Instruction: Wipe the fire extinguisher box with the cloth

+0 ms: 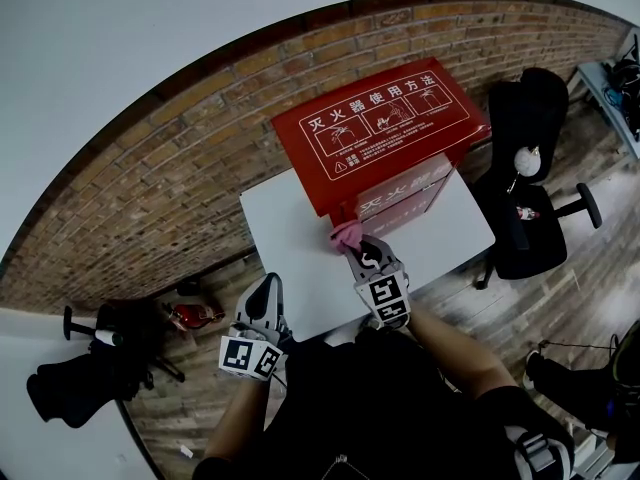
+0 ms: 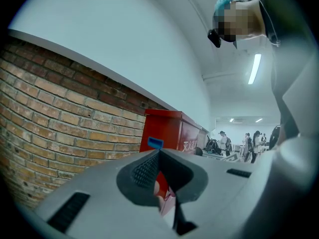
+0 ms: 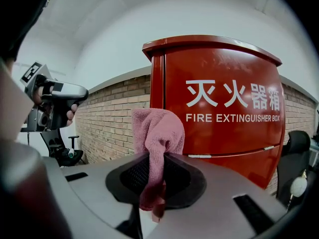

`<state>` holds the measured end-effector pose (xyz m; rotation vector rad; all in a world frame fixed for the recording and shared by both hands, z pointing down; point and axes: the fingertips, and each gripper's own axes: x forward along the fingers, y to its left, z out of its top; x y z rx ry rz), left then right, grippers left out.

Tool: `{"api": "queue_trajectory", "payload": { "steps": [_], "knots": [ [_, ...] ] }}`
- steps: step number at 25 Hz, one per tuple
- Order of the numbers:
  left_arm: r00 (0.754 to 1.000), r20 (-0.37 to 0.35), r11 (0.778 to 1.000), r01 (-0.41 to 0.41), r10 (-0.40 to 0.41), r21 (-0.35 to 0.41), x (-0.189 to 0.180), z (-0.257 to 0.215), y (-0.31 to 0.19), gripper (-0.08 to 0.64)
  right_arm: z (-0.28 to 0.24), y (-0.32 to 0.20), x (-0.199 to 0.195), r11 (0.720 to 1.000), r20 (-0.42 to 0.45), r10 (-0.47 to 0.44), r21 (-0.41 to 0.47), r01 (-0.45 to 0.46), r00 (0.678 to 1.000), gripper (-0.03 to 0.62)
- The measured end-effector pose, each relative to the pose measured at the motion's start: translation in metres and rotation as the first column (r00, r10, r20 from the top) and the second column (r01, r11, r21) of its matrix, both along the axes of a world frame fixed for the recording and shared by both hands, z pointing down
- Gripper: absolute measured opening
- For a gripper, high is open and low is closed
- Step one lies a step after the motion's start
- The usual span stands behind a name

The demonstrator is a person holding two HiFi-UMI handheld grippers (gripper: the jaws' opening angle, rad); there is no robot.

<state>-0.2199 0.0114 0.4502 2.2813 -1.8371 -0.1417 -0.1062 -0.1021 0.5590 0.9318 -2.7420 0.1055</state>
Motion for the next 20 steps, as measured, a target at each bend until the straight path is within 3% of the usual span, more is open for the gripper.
{"api": "queue_trajectory", "payload": {
  "steps": [20],
  "knots": [
    [0.999, 0.033, 0.999, 0.016, -0.015, -0.029, -0.002, 0.003, 0.011, 0.048, 0.065, 0.003, -0.005, 0.997, -0.048, 0.004, -0.071, -0.008, 0.999, 0.071]
  ]
}}
